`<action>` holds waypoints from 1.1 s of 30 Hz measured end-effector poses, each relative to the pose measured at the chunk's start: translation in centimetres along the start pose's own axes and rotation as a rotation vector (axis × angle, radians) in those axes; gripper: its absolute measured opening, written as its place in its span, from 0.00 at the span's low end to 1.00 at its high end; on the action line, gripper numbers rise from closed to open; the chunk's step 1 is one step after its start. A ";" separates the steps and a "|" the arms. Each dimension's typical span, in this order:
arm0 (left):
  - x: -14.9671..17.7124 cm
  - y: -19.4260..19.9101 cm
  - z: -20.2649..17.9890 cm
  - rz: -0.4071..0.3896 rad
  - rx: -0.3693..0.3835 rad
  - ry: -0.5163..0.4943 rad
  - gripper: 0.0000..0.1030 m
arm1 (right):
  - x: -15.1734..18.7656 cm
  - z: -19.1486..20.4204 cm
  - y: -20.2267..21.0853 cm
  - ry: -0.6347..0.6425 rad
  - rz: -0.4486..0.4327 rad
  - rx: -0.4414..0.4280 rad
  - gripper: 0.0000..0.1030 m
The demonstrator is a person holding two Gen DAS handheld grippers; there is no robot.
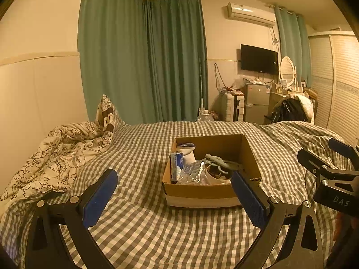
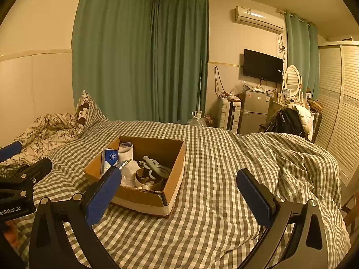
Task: Organize objects
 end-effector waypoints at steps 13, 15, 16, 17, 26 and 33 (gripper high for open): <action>0.1 0.0 0.1 0.001 -0.001 0.001 1.00 | 0.1 0.1 -0.1 0.002 0.002 -0.001 1.00; 0.1 0.0 0.1 0.000 -0.001 0.001 1.00 | 0.1 0.1 -0.1 0.003 0.002 -0.002 1.00; 0.1 0.0 0.1 0.000 -0.001 0.002 1.00 | 0.2 0.2 -0.1 0.004 0.003 -0.004 1.00; 0.1 0.0 0.1 0.001 -0.001 0.002 1.00 | 0.2 0.3 -0.1 0.005 0.003 -0.004 1.00; 0.2 0.0 0.1 0.002 0.000 0.003 1.00 | 0.3 0.4 -0.1 0.005 0.004 -0.008 1.00; 0.2 0.1 0.0 0.003 -0.003 0.000 1.00 | 0.3 0.4 -0.1 0.006 0.004 -0.007 1.00</action>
Point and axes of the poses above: each gripper's, at about its wrist camera, not at the fingertips, and y roughly against the way its jaws point, z to its left, x to its underside, the point moved 7 cm from there along -y, roughly the way its jaws point, and after that the axes turned 1 degree about y, right-handed, at the moved point
